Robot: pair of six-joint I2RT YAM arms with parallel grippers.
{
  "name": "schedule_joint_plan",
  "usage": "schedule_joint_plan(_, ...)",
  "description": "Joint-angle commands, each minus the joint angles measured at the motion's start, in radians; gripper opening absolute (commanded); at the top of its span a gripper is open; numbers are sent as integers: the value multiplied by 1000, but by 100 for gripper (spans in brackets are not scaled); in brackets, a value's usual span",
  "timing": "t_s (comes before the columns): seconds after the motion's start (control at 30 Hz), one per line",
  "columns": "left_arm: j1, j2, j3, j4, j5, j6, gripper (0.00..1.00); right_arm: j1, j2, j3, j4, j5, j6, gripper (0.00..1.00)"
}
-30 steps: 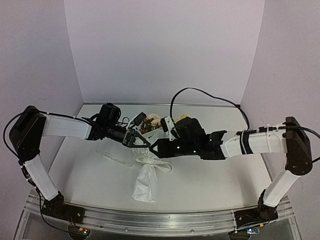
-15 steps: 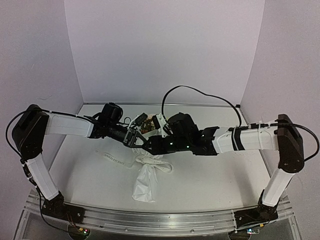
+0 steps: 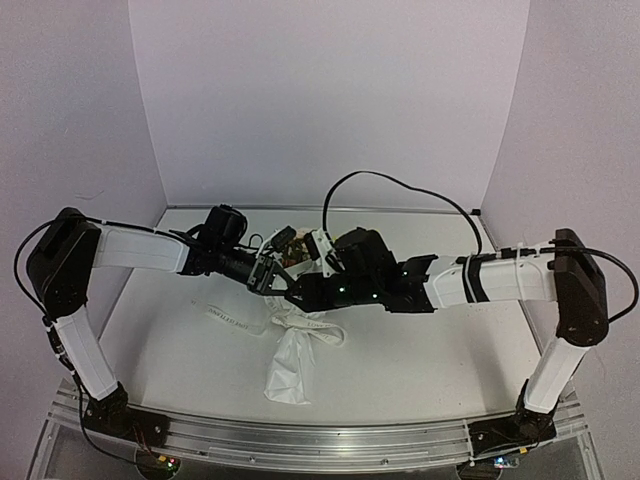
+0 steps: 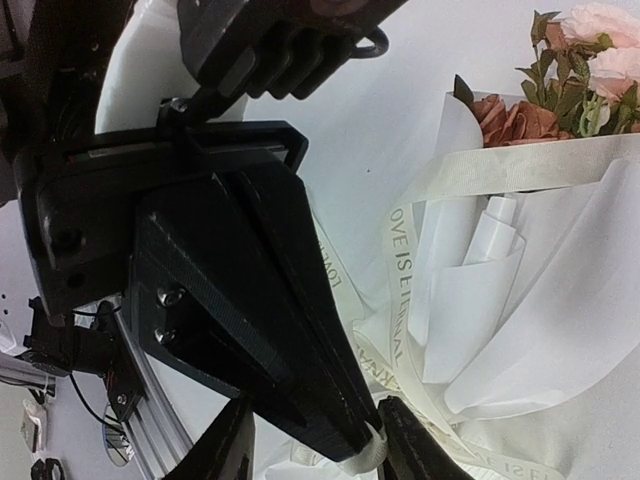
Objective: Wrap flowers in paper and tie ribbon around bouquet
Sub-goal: Cross the half-tied ribbon over the folded bouquet.
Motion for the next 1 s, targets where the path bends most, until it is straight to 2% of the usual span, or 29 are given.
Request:
schedule_joint_plan(0.0, 7, 2, 51, 1, 1, 11, 0, 20, -21, -29, 4, 20, -12, 44)
schedule_joint_plan(0.07, 7, 4, 55, -4, -1, 14, 0, 21, -19, -28, 4, 27, -9, 43)
schedule_joint_plan(0.3, 7, 8, 56, -15, -9, 21, 0, 22, -11, -15, 1, 67, 7, 28)
schedule_joint_plan(0.37, 7, 8, 56, -16, -16, 24, 0, 22, -6, -7, -5, 73, 11, 21)
schedule_joint_plan(0.43, 7, 3, 54, -41, -43, 17, 1, 25, -1, -2, -14, 85, 20, 8)
schedule_joint_plan(0.5, 7, -20, 42, -33, -95, -9, 10, 28, 0, -4, -22, 106, 34, 1)
schedule_joint_plan(0.63, 11, -106, -1, 13, -260, -70, 35, 35, 0, -11, -42, 162, 88, 0)
schedule_joint_plan(0.67, 14, -131, -13, 17, -309, -82, 38, 36, 0, -15, -45, 177, 109, 0)
schedule_joint_plan(0.73, 26, -186, -31, 12, -410, -96, 42, 37, 1, -22, -50, 195, 137, 0)
schedule_joint_plan(0.83, 41, -241, -60, -22, -581, -84, 42, 38, 7, -21, -61, 216, 179, 0)
schedule_joint_plan(0.9, 43, -249, -67, -76, -663, -54, 41, 38, 12, -19, -66, 238, 201, 0)
schedule_joint_plan(0.97, 44, -231, -54, -125, -682, -21, 44, 38, 17, -11, -72, 245, 214, 0)
